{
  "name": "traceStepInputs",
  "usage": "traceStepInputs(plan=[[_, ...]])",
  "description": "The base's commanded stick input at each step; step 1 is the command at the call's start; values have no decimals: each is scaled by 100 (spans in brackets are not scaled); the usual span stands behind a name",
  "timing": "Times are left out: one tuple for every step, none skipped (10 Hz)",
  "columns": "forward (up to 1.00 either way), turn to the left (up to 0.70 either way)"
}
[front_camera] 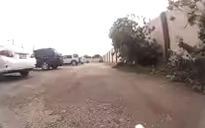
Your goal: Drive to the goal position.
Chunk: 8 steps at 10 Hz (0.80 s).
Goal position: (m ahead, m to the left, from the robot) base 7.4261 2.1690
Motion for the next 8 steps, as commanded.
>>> traceStepInputs(plan=[[50, 0], [50, 0], [50, 0], [50, 0], [50, 0], [50, 0], [50, 0], [50, 0]])
